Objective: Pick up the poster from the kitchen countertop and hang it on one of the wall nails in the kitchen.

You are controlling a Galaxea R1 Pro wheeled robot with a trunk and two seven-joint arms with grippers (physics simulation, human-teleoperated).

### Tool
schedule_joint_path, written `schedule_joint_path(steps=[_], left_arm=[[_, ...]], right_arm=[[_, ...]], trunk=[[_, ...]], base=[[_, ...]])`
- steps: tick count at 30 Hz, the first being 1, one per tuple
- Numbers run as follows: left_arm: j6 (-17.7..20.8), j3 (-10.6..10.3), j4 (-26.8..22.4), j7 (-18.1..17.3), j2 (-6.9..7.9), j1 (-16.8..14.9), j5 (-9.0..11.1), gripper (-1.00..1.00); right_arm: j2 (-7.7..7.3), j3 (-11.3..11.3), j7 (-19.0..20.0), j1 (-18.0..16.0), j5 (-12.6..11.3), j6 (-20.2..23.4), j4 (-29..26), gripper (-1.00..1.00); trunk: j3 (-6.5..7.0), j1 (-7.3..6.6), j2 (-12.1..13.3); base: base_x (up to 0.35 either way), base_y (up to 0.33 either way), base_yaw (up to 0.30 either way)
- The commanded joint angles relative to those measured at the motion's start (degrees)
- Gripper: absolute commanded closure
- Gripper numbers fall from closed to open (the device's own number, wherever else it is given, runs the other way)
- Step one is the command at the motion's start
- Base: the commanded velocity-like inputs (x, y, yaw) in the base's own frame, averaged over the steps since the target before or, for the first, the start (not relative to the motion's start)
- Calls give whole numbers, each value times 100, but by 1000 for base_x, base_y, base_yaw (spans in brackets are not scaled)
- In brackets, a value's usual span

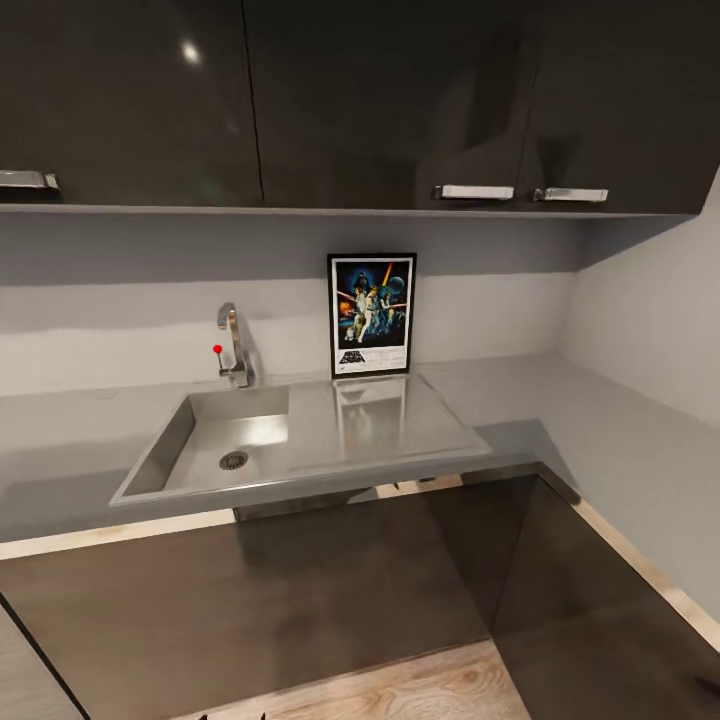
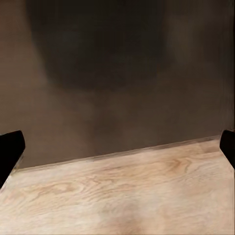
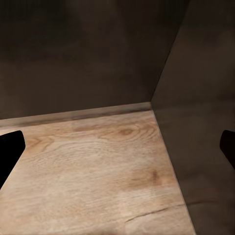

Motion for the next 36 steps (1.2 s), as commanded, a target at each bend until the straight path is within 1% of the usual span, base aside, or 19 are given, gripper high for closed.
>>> schedule_joint_path(steps=[1, 6, 12, 15, 16, 18, 19, 20, 22, 24, 25, 26, 27, 28, 29, 31, 32, 33, 36], left_arm=[[25, -2, -386, -67, -7, 1, -3, -100], [405, -83, -1248, -126, -13, 0, -3, -100], [1423, -382, -2661, -149, -17, 0, 4, -100], [1880, -653, -3204, -149, -21, 0, 9, -100], [2151, -869, -3469, -143, -29, 0, 11, -100], [2353, -1031, -3649, -133, -62, 0, 13, -100], [2425, -1089, -3716, -129, -111, 0, 13, -100], [2568, -1202, -3849, -117, -404, 0, 8, -100], [2715, -1261, -3921, -110, -683, -72, -3, -100], [2886, -1283, -3948, -100, -691, -254, -6, -100], [3087, -1297, -3964, -64, -691, -526, -8, -100], [3814, -1315, -3969, 273, -691, -1557, 4, -100], [4074, -1316, -3957, 401, -691, -1914, 8, -100], [4194, -1315, -3948, 455, -691, -2091, 11, -100], [4571, -1309, -3717, 617, -691, -2993, 112, -100], [4679, -1303, -3124, 753, -691, -3729, 290, -100], [4704, -1297, -2608, 891, -691, -4158, 373, -100], [4703, -1295, -2418, 935, -691, -4283, 391, -100], [4539, -1279, -1376, 1057, -691, -4830, 486, -100]], right_arm=[[-1, -1, -4, -3, 11, -16, 6, -100], [-6, -4, -4, -3, 8, -17, 9, -100], [-9, -9, -4, -3, 0, -21, 10, -100], [-9, -8, -4, -3, -2, -26, 10, -100], [-8, -9, -6, -3, 0, -28, 8, -100], [-7, -6, -8, -3, 2, -31, 6, -100], [-5, -5, -9, -3, 3, -33, 5, -100], [-3, -3, -11, -3, 4, -36, 3, -100], [2, 1, -22, -3, 8, -40, -4, -100], [9, 8, -35, -3, 14, -43, -17, -100], [15, 14, -43, -3, 20, -48, -26, -100], [8, 19, -50, -3, 29, -65, -101, -100], [5, 20, -49, -3, 30, -66, -184, -100], [5, 22, -49, -3, 31, -68, -233, -100], [7, 26, -47, -3, 32, -68, -401, -100], [8, 29, -43, -3, 32, -70, -454, -100], [8, 34, -41, -3, 31, -94, -468, -100], [8, 34, -41, -3, 31, -113, -471, -100], [8, 34, -38, -3, 32, -287, -452, -100]], trunk=[[-5, 0, -3], [-5, 0, -3], [-5, 0, -3], [-5, 0, -3], [-5, 0, -3], [-5, 0, -3], [-5, 0, -3], [-5, 0, -3], [-5, 0, -3], [-5, 0, -3], [-5, 0, -3], [-5, 0, -3], [-5, 0, -3], [-5, 0, -3], [-5, 0, -3], [-5, 0, -3], [-5, 0, -3], [-5, 0, -3], [-5, 0, -3]], base=[[2, -2, 0], [1, -1, 0], [0, 0, 0], [0, 0, 0], [0, 0, 0], [0, 0, 0], [0, 0, 0], [0, 0, 0], [0, 0, 0], [0, 0, 0], [0, 0, 0], [0, 0, 0], [0, 0, 0], [0, 0, 0], [0, 0, 0], [0, 0, 0], [0, 0, 0], [0, 0, 0], [0, 0, 0]])
